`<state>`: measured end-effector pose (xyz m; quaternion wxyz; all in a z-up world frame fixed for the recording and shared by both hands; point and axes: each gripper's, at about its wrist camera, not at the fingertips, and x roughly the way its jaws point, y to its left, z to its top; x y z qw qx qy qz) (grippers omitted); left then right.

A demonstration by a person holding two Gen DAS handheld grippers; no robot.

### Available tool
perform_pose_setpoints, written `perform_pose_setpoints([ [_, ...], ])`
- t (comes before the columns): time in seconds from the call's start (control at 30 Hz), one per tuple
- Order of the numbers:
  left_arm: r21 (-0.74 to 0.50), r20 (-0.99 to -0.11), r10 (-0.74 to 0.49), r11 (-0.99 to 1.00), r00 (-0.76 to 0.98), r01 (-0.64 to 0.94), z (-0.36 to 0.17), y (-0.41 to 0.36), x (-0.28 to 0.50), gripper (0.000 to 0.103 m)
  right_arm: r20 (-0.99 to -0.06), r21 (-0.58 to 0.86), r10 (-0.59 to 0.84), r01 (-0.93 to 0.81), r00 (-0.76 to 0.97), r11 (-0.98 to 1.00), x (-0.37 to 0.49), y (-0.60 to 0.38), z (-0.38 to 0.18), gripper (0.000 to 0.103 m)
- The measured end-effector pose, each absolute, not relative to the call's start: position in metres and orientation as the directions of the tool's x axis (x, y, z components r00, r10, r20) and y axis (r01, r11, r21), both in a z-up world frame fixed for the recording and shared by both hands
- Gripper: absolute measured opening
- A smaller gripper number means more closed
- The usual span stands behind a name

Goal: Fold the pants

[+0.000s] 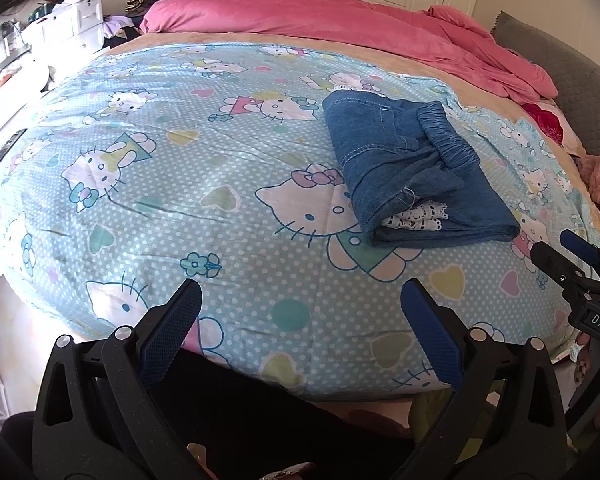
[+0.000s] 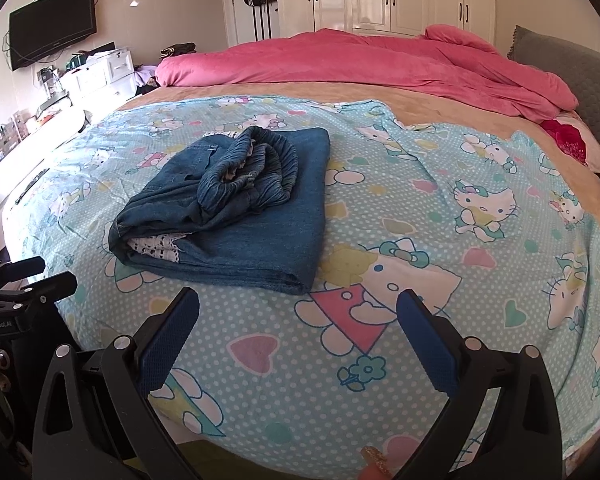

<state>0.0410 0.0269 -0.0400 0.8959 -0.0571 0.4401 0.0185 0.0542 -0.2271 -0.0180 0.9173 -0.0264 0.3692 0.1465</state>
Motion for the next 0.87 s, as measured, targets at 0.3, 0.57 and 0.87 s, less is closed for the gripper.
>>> perform_pose_setpoints([
  [0.3,-0.040,-0.804,0.033,0.993,0.593,-0.110,-0.046,0.029,0.044,0.094,-0.696,0.056,0.232,-0.271,0.679,0.961,0.059,-0.230,-0.023,0.099],
  [0.57,-0.140,-0.804,-0.031,0.981,0.594,-0.138,-0.050,0.055,0.051,0.094,-0.707,0.068,0.210,-0.230,0.675,0.971,0.072,-0.244,-0.032,0.099],
  [0.87,-0.086,-0.835,0.126,0.932,0.536,-0.352,-0.048,0.164,0.106,0.094,-0.704,0.021,-0.022,0.051,0.710,0.998,0.144,-0.357,-0.026,0.099],
])
